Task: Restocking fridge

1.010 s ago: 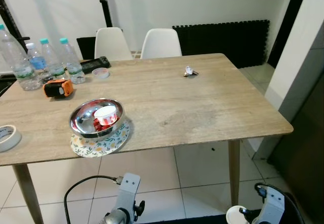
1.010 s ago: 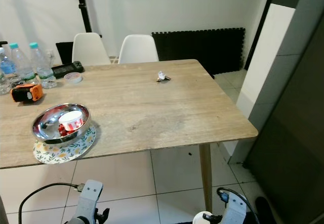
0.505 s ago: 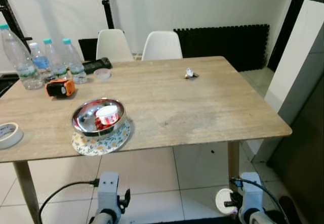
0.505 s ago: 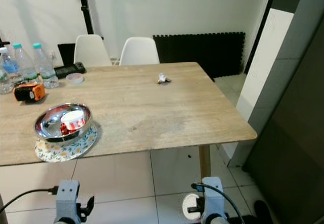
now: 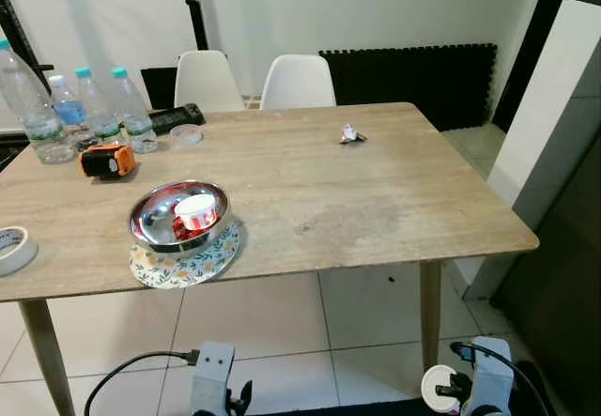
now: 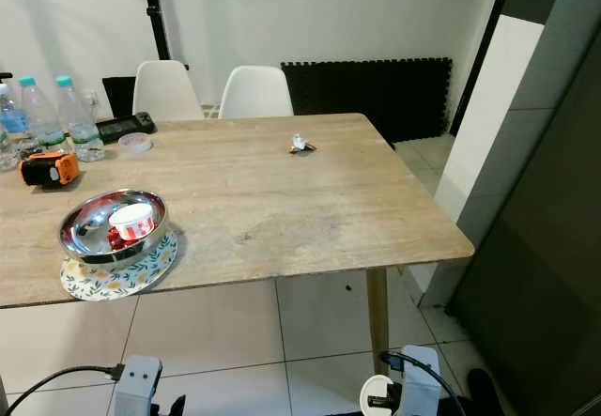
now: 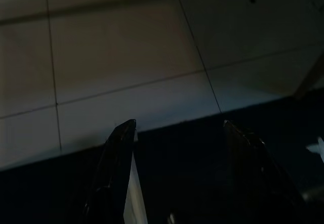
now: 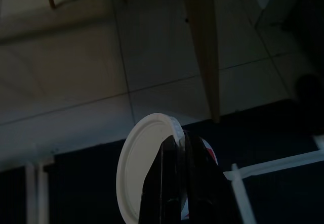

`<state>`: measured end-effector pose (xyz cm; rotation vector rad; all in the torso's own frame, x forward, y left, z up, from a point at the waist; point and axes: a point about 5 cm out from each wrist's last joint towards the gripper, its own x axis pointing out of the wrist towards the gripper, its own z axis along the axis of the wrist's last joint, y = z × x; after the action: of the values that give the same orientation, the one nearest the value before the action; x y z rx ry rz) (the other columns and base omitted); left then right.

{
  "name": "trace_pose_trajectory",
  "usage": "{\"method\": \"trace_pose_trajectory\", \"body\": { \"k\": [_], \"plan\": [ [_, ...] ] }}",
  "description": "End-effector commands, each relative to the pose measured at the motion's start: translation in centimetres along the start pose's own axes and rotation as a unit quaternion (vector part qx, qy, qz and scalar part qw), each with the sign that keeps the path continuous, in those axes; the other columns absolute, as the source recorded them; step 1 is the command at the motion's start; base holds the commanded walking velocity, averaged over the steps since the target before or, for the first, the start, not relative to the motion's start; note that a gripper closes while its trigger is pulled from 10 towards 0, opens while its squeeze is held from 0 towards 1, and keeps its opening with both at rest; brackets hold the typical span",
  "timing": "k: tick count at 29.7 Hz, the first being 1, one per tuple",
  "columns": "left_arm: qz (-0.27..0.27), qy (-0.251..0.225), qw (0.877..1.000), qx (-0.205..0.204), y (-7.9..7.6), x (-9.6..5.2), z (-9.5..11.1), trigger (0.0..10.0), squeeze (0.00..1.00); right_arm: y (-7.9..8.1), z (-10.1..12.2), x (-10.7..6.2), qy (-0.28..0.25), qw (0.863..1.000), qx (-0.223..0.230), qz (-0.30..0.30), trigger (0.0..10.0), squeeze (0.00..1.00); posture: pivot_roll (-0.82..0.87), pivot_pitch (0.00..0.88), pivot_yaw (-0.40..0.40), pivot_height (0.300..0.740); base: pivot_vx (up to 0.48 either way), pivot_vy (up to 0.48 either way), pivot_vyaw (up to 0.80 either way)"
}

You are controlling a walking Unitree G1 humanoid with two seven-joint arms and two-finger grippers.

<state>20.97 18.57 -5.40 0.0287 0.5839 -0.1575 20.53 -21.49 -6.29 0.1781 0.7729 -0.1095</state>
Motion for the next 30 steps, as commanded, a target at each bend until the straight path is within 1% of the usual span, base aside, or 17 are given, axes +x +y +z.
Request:
{"method": "trace_pose_trajectory", "body": {
  "k": [1, 2, 3, 5, 6, 9, 11, 13, 14, 18, 25, 28, 30],
  "plan": [
    [-0.003, 0.023, 1.000, 0.001, -0.2, 0.1, -0.3, 10.0, 0.00, 0.3, -0.5, -0.1, 0.001, 1.000, 0.014, 0.002, 10.0, 0.00, -0.07, 0.000, -0.003, 0.740, 0.000, 0.000, 0.00],
    [-0.003, 0.023, 1.000, 0.001, -0.2, 0.1, -0.3, 10.0, 0.00, 0.3, -0.5, -0.1, 0.001, 1.000, 0.014, 0.002, 10.0, 0.00, -0.07, 0.000, -0.003, 0.740, 0.000, 0.000, 0.00],
    [-0.016, 0.049, 0.999, 0.015, -0.6, 0.3, -0.7, 10.0, 0.00, 0.3, -0.8, -0.1, 0.006, 1.000, -0.005, -0.001, 10.0, 0.00, -0.07, 0.000, -0.006, 0.740, 0.000, 0.000, 0.00],
    [-0.023, 0.052, 0.998, 0.035, -0.9, 0.3, -0.7, 10.0, 0.00, 0.0, -1.2, -0.3, 0.020, 1.000, -0.009, -0.012, 10.0, 0.00, -0.07, 0.000, -0.006, 0.740, 0.000, 0.000, 0.00],
    [-0.022, 0.052, 0.998, 0.038, -0.9, 0.4, -0.7, 10.0, 0.00, -0.2, -1.3, -0.3, 0.021, 1.000, -0.007, -0.019, 10.0, 0.00, -0.07, 0.000, -0.006, 0.740, 0.000, 0.000, -0.73],
    [-0.012, 0.051, 0.999, 0.013, -1.0, 0.6, -0.5, 10.0, 0.00, -0.7, -1.4, -0.4, 0.023, 0.999, -0.004, -0.035, 10.0, 0.00, -0.07, 0.000, 0.004, 0.740, 0.000, 0.000, -0.80],
    [-0.014, 0.048, 0.999, 0.009, -1.1, 0.7, -0.3, 10.0, 0.00, -0.9, -1.4, -0.4, 0.024, 0.999, -0.004, -0.039, 10.0, 0.00, -0.07, 0.000, 0.003, 0.740, 0.000, 0.000, -0.80],
    [-0.016, 0.044, 0.999, 0.016, -1.2, 0.8, -0.1, 10.0, 0.00, -0.9, -1.5, -0.4, 0.025, 0.999, -0.003, -0.039, 10.0, 0.00, -0.07, 0.000, 0.003, 0.740, 0.000, 0.000, -0.80],
    [-0.017, 0.043, 0.999, 0.029, -1.2, 1.0, 0.1, 10.0, 0.00, -1.0, -1.5, -0.5, 0.025, 0.999, -0.001, -0.040, 10.0, 0.00, -0.07, 0.000, 0.003, 0.740, 0.000, 0.000, -0.80],
    [-0.004, 0.038, 0.999, 0.023, -0.9, 1.2, 0.6, 10.0, 0.00, -0.7, -1.5, -0.4, 0.023, 0.999, 0.000, -0.036, 10.0, 0.00, -0.07, 0.000, 0.003, 0.740, 0.000, 0.000, -0.80],
    [0.004, 0.029, 1.000, 0.012, -0.6, 1.1, 0.8, 10.0, 0.00, -0.5, -1.1, -0.2, 0.020, 0.999, 0.001, -0.034, 10.0, 0.00, -0.06, 0.000, 0.006, 0.740, 0.000, 0.000, -0.80],
    [-0.001, 0.028, 0.999, 0.015, -0.7, 1.1, 0.8, 10.0, 0.00, -0.6, -1.1, -0.2, 0.020, 0.999, 0.002, -0.034, 10.0, 0.00, -0.06, 0.000, 0.009, 0.740, 0.000, 0.000, -0.80],
    [-0.008, 0.028, 0.999, 0.026, -0.7, 1.1, 0.7, 10.0, 0.00, -0.6, -1.3, -0.3, 0.021, 0.999, 0.002, -0.033, 10.0, 0.00, -0.04, 0.000, 0.025, 0.740, 0.000, 0.000, -0.80]
  ]
}}
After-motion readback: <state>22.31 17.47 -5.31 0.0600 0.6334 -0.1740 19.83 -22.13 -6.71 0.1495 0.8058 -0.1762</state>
